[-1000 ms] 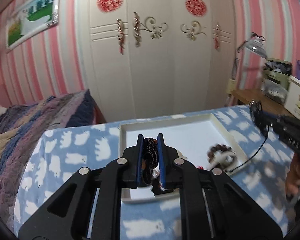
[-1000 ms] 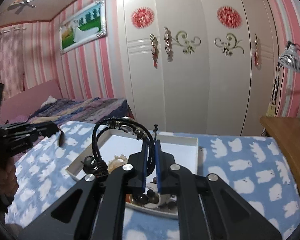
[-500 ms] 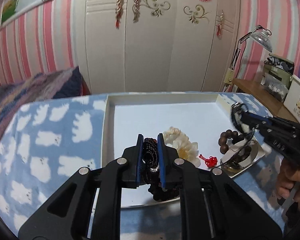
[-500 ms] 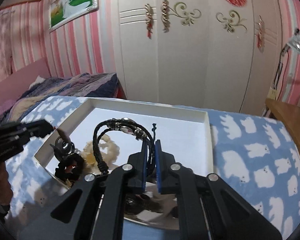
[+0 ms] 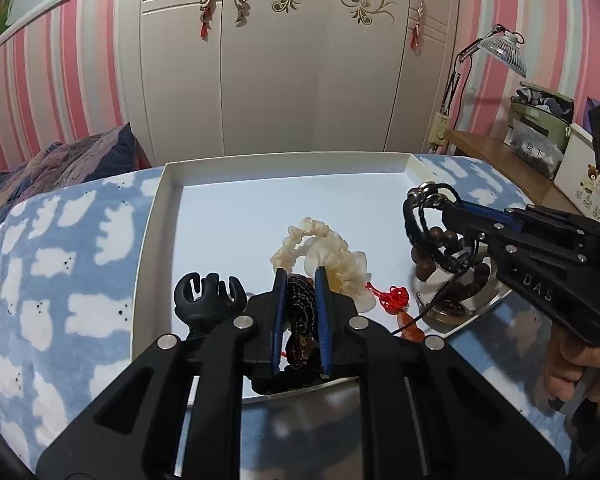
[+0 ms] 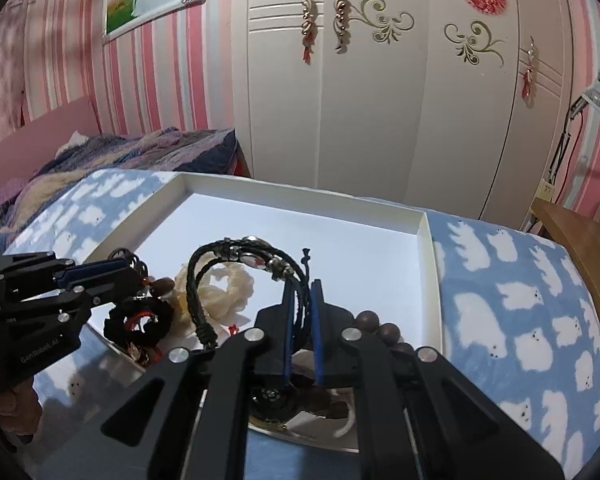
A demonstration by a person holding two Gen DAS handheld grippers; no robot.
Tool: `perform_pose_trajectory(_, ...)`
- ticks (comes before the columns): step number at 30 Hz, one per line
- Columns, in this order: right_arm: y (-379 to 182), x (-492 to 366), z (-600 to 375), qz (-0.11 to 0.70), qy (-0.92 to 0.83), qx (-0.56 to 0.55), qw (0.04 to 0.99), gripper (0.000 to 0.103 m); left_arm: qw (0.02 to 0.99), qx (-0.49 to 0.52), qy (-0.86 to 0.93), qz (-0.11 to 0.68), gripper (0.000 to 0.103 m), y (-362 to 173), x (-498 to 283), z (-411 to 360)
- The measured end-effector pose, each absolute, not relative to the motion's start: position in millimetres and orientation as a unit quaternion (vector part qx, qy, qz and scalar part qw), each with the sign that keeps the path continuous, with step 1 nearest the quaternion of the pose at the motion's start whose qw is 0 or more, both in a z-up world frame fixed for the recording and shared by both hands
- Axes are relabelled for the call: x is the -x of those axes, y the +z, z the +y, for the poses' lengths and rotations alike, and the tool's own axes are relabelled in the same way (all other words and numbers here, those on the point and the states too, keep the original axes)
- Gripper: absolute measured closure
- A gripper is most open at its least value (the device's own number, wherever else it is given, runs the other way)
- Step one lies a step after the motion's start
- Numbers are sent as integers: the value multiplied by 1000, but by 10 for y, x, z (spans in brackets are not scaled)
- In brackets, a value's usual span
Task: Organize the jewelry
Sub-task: 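Lower pendant and braided bracelet into the tray and open both tools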
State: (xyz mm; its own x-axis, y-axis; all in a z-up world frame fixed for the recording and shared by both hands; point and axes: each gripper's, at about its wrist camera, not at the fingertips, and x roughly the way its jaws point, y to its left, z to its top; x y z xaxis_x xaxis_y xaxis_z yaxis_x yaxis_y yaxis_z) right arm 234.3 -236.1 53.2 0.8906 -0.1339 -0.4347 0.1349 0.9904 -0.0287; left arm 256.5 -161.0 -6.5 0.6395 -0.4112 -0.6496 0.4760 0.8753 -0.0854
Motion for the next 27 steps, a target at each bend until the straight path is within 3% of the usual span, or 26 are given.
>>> perform_pose_trajectory(27,525,-2354,-2367,228,-74,4,971,94,902,-46,-246,352,91,-77,-2582,-1571)
